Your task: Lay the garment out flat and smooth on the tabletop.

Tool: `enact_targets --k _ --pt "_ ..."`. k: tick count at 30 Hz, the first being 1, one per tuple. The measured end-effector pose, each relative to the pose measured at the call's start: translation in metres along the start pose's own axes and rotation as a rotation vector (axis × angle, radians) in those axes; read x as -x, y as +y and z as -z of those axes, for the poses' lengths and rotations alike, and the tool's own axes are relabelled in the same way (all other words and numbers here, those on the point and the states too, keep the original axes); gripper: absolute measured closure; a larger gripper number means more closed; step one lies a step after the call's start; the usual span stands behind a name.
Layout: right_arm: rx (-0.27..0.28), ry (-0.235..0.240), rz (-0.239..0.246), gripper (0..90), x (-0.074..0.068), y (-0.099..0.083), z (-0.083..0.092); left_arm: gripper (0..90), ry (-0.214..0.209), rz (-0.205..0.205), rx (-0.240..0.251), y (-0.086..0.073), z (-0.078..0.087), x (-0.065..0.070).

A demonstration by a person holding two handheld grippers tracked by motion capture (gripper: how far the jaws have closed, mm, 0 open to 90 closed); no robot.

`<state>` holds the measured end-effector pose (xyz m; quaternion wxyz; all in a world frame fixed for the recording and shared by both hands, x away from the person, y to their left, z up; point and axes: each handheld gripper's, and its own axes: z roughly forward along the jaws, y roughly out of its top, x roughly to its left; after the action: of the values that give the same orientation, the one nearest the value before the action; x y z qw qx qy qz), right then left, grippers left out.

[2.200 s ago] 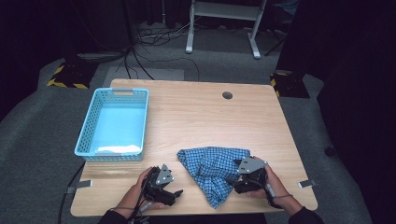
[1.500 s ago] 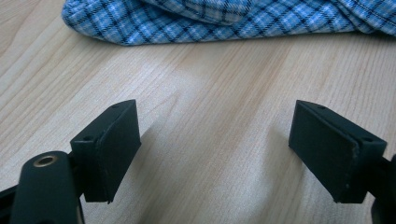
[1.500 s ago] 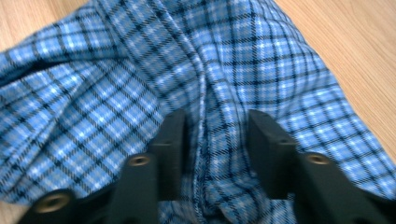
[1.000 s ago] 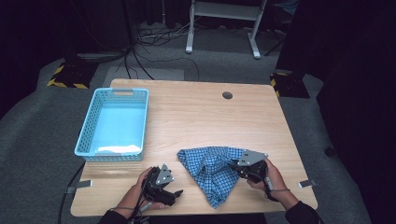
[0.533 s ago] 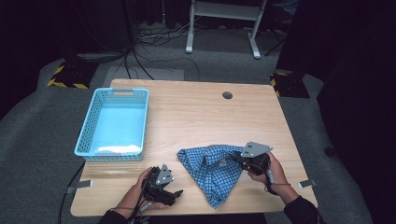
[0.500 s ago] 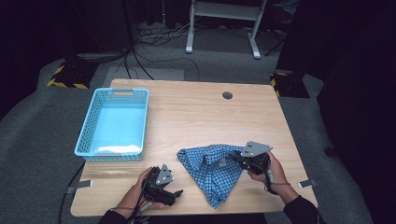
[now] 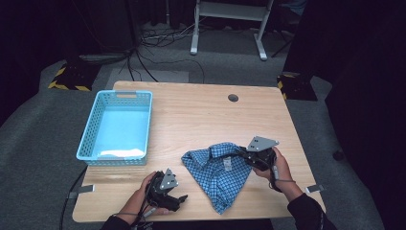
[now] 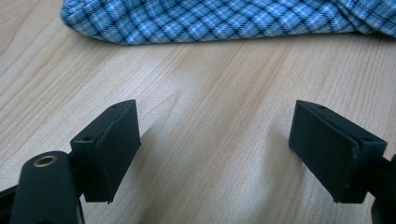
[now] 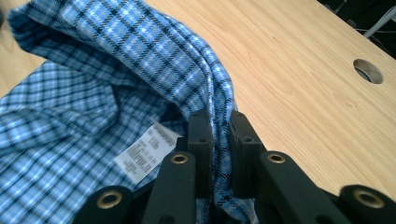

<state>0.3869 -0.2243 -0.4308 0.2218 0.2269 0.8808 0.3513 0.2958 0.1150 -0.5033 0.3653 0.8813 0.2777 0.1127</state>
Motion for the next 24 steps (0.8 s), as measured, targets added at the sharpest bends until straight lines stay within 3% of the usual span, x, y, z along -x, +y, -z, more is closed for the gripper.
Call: enact_targets --k 24 --pt "-0.068 -0.066 -0.020 82.0 0.031 0.024 -0.029 16.3 -0.001 -0.001 0.000 0.000 0.000 0.000"
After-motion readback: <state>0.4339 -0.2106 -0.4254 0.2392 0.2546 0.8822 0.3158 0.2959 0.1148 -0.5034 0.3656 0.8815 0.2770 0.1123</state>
